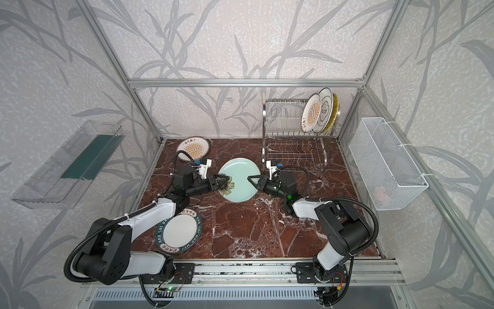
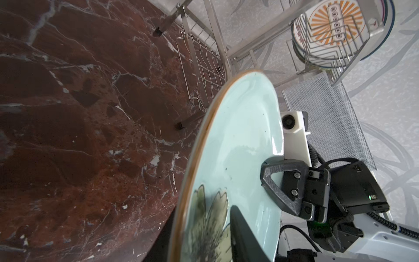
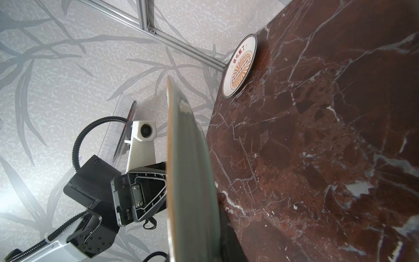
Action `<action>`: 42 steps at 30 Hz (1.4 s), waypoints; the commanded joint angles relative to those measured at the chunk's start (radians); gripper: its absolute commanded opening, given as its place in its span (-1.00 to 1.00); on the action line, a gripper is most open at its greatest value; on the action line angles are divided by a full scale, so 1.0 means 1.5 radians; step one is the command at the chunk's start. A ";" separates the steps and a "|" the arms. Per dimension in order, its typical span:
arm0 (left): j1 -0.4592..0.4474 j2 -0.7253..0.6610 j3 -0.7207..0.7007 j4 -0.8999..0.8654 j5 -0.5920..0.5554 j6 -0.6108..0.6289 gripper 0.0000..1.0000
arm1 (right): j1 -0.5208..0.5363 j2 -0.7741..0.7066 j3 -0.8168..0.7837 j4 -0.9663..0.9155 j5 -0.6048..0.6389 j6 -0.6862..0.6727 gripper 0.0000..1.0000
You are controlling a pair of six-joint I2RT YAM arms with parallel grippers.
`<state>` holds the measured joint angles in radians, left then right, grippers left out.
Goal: Load plates into a dish rack
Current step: Pick up the plate from the center of the table, then place the plate on the dish rack.
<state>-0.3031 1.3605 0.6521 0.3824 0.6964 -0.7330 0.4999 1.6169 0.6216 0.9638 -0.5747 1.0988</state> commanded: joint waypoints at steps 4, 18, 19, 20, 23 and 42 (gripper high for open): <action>0.000 -0.022 0.020 -0.025 0.005 0.029 -0.04 | -0.007 -0.016 0.020 0.088 -0.020 0.000 -1.00; 0.000 -0.061 0.032 -0.098 -0.014 0.068 0.08 | -0.059 -0.070 0.030 0.018 -0.036 -0.040 -1.00; 0.000 -0.066 0.033 -0.104 -0.019 0.071 0.08 | -0.066 -0.078 0.034 0.008 -0.042 -0.044 -1.00; 0.000 -0.070 0.035 -0.117 -0.025 0.075 0.08 | -0.072 -0.087 0.039 -0.002 -0.047 -0.047 -1.00; -0.001 -0.089 0.055 -0.194 -0.060 0.100 0.08 | -0.093 -0.122 0.055 -0.053 -0.065 -0.070 -1.00; 0.003 -0.189 0.103 -0.389 -0.171 0.179 0.03 | -0.186 -0.256 0.176 -0.205 -0.168 -0.066 -1.00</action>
<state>-0.3031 1.0935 0.7853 -0.1722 0.4572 -0.4873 0.2417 1.2827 0.8085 0.5724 -0.7849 0.9630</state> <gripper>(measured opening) 0.517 0.176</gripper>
